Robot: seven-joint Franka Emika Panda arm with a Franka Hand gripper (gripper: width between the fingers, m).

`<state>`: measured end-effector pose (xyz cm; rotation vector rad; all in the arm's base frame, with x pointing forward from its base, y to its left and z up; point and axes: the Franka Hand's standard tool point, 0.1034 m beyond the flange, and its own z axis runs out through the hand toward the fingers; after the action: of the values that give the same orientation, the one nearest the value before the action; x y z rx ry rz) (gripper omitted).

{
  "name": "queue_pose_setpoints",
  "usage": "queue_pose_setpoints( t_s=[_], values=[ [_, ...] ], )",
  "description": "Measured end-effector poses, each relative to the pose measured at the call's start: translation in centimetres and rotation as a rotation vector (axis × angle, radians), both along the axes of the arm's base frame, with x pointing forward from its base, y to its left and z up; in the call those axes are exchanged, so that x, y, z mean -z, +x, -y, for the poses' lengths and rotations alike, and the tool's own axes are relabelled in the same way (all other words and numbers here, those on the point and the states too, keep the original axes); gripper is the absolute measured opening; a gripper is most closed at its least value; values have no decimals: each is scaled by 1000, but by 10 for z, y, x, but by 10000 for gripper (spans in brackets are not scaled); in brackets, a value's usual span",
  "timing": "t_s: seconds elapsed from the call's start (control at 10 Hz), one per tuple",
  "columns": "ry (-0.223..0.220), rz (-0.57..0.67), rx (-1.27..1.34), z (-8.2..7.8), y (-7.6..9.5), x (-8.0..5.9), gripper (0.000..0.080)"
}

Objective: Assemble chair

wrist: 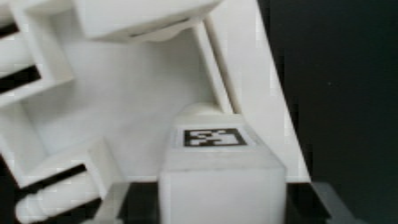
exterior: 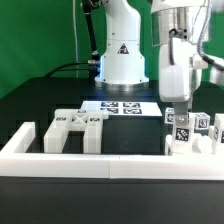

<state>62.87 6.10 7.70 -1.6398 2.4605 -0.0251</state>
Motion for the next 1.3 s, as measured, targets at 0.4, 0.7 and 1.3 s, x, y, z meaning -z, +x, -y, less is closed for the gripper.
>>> queue_pose_setpoints(
  t_s=[0.4, 0.7, 1.3],
  values=[
    [3, 0, 16, 0, 0, 1, 291],
    [-20, 8, -132, 1, 0, 0, 476],
    [-123, 59, -865, 5, 2, -2, 649]
  ],
)
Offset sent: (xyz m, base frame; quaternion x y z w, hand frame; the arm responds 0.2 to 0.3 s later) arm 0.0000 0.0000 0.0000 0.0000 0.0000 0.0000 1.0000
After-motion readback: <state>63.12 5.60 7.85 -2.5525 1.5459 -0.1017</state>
